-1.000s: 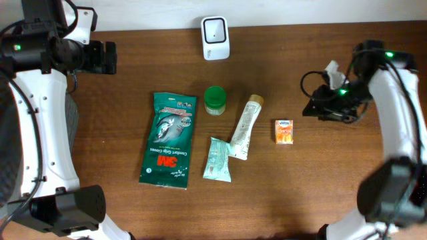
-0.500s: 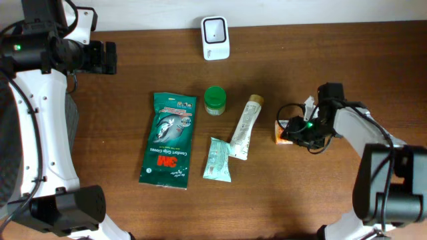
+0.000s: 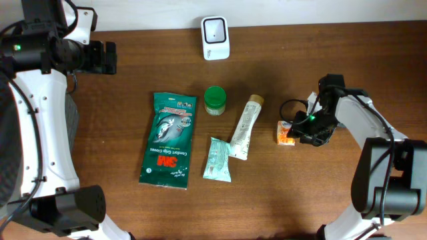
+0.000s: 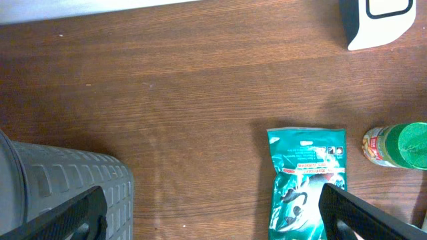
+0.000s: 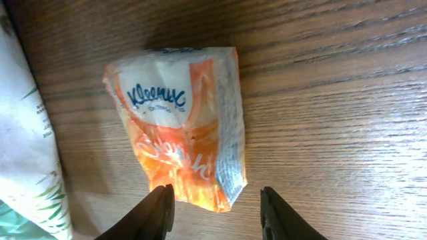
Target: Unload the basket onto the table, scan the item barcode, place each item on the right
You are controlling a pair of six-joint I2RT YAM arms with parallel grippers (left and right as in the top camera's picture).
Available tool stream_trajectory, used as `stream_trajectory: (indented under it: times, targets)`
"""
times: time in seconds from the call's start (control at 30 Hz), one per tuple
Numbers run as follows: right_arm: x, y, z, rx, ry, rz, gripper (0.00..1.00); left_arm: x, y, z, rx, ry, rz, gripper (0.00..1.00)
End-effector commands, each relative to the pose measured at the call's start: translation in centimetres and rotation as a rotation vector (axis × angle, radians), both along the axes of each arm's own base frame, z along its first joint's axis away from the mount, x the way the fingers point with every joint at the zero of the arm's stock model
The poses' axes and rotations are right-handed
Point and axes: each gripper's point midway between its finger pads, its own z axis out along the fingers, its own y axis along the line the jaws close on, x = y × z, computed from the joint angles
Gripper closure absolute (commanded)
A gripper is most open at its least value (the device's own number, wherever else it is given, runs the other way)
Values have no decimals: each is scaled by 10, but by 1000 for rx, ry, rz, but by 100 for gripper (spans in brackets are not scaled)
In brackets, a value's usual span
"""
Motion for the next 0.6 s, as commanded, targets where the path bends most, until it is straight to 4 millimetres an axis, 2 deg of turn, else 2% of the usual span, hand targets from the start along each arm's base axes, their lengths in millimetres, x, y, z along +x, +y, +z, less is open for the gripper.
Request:
stream_trajectory:
  times: [0.0,0.1,0.17,0.23,0.3,0.37,0.4,0.5,0.57]
  targets:
    - [-6,-2,-19,-22,-2,1,63,-1,1,4,2,-12,-12,1]
    - [-11,0,-33,-17,-9,-16,71,-1,1,4,2,-12,-12,1]
    - [-13,0,-33,-13,-1,-23,93,-1,1,4,2,-12,-12,1]
    - [-9,12,-23,64,-14,-18,96,-1,1,4,2,-12,-12,1]
    - [6,29,31,175,-103,104,96,-1,1,4,2,-12,-12,1]
    - [21,77,130,507,-363,290,96,-1,1,4,2,-12,-12,1]
    - [22,88,161,602,-438,332,96,-1,1,4,2,-12,-12,1]
    - [9,112,223,907,-602,426,96,-1,1,4,2,-12,-12,1]
    - [7,117,250,1061,-654,411,96,-1,1,4,2,-12,-12,1]
